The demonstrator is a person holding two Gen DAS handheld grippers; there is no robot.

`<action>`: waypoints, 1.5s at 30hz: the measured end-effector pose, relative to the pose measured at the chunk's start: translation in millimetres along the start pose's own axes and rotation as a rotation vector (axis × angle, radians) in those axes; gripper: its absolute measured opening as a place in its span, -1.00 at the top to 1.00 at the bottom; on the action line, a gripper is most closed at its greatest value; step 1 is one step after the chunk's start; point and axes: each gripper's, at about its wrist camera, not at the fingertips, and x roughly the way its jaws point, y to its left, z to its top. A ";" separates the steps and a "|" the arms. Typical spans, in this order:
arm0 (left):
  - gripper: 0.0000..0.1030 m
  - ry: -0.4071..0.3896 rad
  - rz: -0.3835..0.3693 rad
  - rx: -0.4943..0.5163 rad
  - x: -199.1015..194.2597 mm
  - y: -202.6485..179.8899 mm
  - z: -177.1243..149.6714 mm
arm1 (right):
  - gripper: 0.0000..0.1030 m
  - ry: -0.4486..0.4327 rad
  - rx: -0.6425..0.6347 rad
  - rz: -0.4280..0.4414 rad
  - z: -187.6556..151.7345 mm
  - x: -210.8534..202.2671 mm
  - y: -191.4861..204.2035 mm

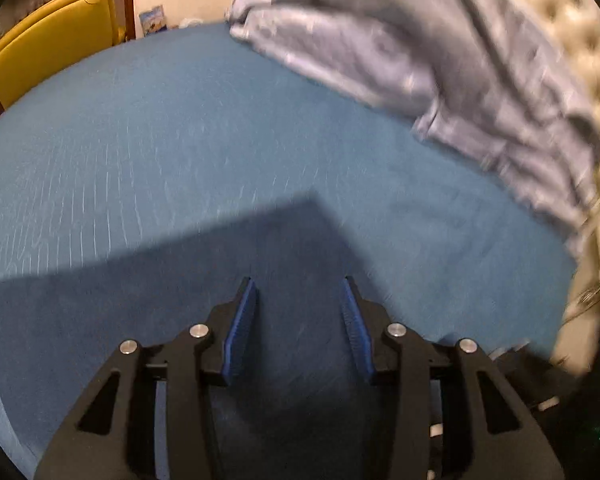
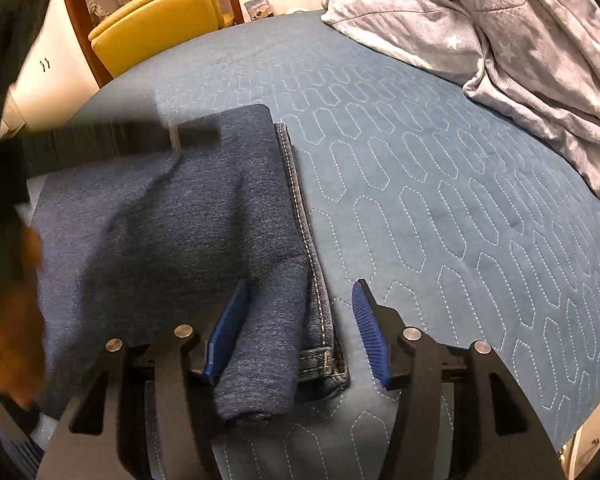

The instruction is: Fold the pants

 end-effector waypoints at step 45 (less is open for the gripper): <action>-0.15 -0.046 0.196 -0.135 -128.1 78.2 -163.1 | -0.77 -0.020 -0.174 -0.121 0.4 -10.7 68.5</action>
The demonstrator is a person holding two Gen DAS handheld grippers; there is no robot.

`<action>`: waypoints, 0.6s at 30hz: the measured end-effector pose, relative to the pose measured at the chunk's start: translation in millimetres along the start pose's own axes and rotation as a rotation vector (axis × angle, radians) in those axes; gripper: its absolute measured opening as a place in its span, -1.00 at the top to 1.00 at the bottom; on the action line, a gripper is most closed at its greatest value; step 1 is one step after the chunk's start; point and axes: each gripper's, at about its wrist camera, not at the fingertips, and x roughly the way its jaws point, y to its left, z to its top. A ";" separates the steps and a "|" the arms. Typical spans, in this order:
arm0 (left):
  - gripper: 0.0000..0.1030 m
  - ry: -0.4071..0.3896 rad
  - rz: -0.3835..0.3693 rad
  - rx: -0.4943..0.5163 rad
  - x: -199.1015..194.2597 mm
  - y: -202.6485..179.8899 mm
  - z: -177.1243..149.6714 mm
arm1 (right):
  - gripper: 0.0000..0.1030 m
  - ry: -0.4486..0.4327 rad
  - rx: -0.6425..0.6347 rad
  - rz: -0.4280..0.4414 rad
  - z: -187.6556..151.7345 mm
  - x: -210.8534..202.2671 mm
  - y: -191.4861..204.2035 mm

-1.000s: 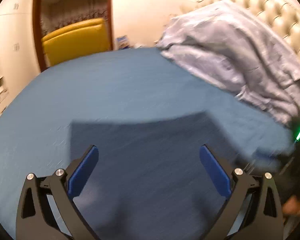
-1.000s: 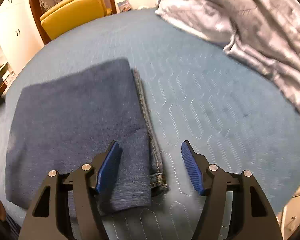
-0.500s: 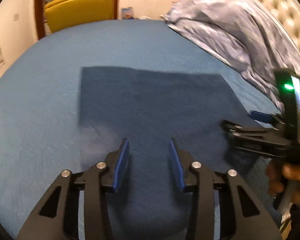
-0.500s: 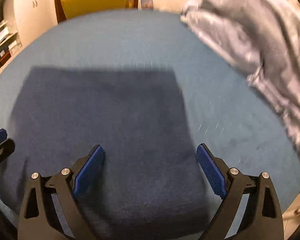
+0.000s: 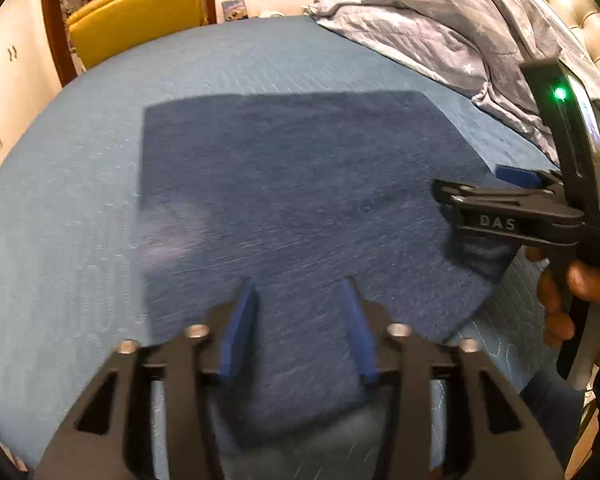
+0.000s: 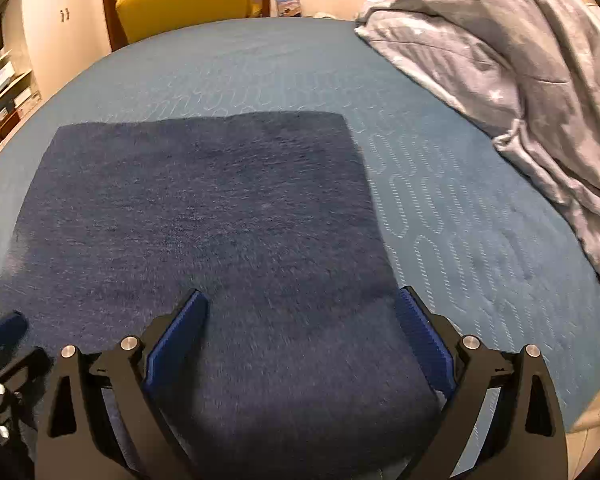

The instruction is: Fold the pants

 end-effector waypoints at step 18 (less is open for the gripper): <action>-0.97 -0.070 -0.035 -0.105 -111.0 -15.4 20.8 | -0.79 -0.094 0.084 -0.062 -42.5 -155.8 0.8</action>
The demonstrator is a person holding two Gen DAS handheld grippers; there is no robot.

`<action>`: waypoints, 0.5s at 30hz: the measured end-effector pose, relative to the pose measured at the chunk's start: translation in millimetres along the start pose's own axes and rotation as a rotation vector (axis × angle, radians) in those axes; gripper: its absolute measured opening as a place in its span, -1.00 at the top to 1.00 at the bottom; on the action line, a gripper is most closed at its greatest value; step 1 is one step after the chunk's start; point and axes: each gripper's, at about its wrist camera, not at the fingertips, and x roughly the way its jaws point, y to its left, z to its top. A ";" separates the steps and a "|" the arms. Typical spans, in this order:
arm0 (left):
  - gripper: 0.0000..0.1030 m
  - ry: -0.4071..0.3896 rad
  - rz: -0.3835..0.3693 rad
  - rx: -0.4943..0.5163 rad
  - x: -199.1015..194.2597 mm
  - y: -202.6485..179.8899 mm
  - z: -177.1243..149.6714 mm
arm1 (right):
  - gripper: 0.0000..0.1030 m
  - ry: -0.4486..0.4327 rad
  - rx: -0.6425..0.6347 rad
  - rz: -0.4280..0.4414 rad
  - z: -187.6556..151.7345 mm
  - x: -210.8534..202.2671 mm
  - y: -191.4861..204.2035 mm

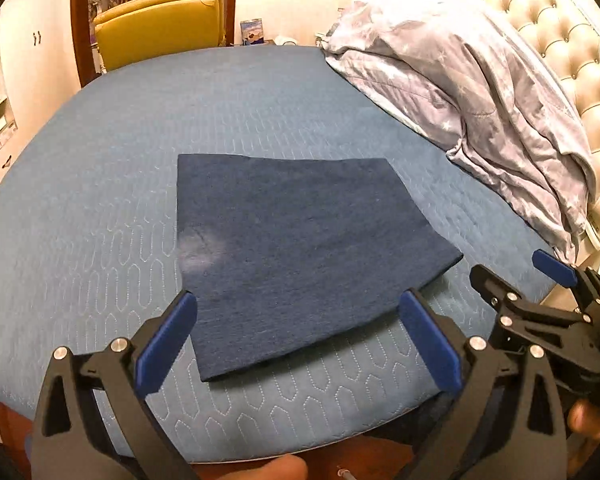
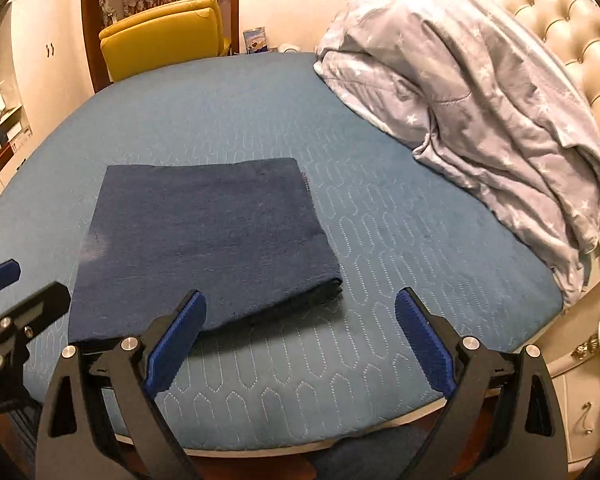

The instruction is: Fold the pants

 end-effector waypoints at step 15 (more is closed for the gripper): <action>-0.97 -0.001 -0.005 0.000 -3.3 -1.8 0.0 | -0.79 -0.001 0.007 0.004 0.1 -3.3 -0.8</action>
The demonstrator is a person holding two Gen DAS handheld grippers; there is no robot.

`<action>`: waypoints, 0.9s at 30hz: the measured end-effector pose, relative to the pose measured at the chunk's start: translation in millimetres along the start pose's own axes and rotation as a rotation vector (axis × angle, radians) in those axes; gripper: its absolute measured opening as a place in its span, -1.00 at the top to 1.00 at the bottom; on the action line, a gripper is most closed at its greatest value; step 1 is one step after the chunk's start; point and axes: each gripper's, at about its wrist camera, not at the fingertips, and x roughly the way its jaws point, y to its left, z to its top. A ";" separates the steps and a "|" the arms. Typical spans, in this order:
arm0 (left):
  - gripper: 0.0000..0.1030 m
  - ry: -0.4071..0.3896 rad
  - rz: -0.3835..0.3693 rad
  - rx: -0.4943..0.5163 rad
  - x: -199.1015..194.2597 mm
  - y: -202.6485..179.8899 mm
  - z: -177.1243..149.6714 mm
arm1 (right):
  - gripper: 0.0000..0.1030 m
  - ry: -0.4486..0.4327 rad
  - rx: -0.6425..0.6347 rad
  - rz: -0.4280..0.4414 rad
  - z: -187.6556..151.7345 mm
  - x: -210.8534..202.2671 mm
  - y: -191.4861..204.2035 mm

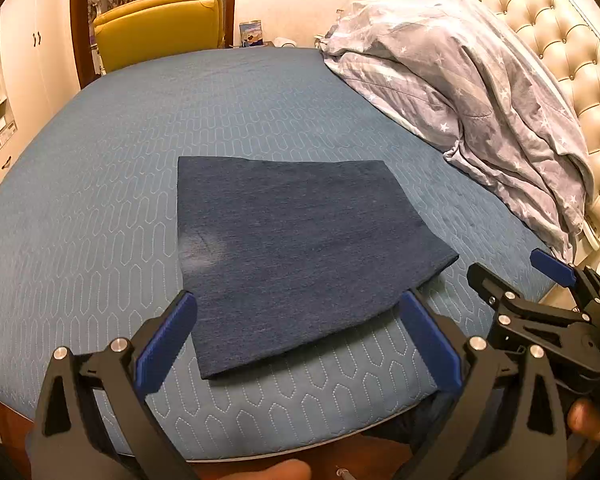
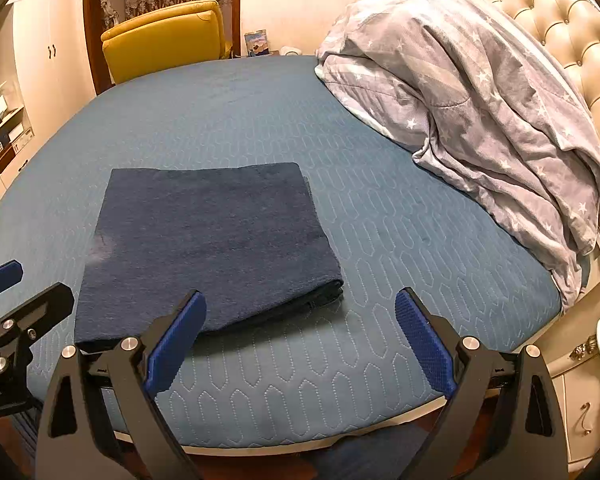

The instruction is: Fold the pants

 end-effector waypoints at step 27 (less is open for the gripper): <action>-0.97 0.002 -0.004 0.002 -0.3 -1.8 -0.7 | -0.79 0.002 0.007 0.006 -2.3 0.3 -1.2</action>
